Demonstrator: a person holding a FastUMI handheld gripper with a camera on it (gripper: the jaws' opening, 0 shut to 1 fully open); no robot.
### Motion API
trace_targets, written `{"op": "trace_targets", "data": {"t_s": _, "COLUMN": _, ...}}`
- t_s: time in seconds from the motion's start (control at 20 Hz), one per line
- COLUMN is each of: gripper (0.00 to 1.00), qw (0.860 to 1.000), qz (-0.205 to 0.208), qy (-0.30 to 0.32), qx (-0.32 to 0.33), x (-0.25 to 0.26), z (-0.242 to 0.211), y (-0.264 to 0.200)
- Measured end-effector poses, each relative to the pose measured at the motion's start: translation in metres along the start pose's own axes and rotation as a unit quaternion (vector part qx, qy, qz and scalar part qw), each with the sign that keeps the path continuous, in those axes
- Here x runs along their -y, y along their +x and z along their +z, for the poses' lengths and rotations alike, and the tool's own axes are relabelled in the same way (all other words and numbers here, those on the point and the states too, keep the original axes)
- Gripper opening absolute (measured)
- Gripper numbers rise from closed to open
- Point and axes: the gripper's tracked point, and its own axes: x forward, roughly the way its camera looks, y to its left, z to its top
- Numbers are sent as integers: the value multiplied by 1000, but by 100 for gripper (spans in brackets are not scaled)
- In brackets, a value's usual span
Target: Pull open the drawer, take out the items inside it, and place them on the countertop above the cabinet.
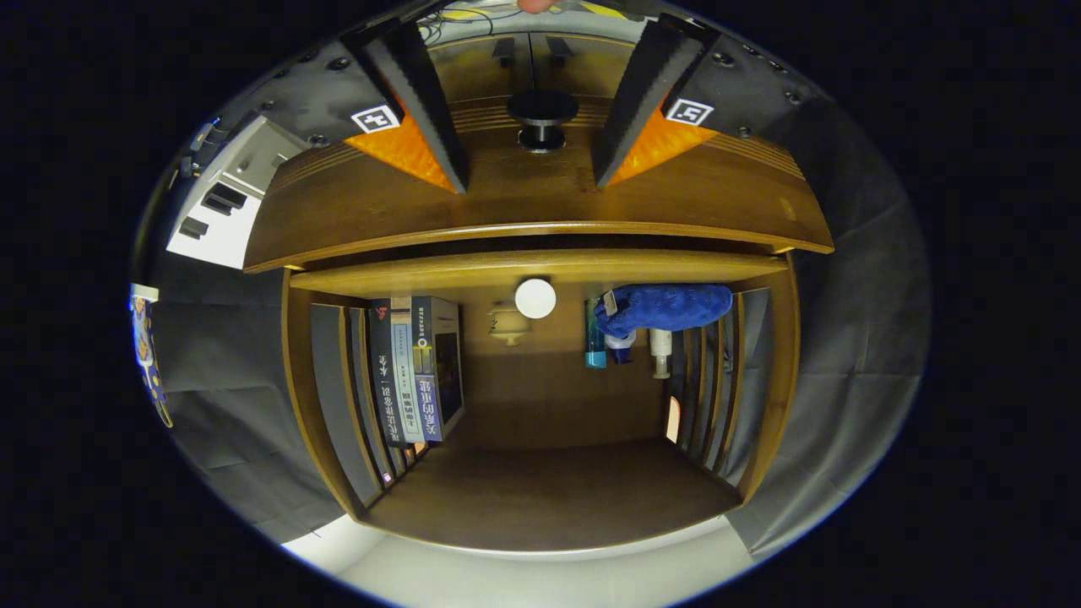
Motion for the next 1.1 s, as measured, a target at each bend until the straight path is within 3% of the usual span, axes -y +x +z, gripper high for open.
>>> {"op": "trace_targets", "data": {"t_s": 0.35, "gripper": 98, "qw": 1000, "qz": -3, "qy": -11, "qx": -5, "x": 2, "z": 3, "y": 46}}
{"op": "trace_targets", "data": {"t_s": 0.65, "gripper": 98, "qw": 1000, "qz": 9, "qy": -29, "qx": -3, "x": 0, "z": 1, "y": 49}}
{"op": "trace_targets", "data": {"t_s": 0.9, "gripper": 98, "qw": 999, "qz": 2, "qy": -31, "qx": 25, "x": 3, "z": 25, "y": 14}}
{"op": "trace_targets", "data": {"t_s": 1.1, "gripper": 98, "qw": 998, "qz": 5, "qy": -24, "qx": 65, "x": 0, "z": 78, "y": -33}}
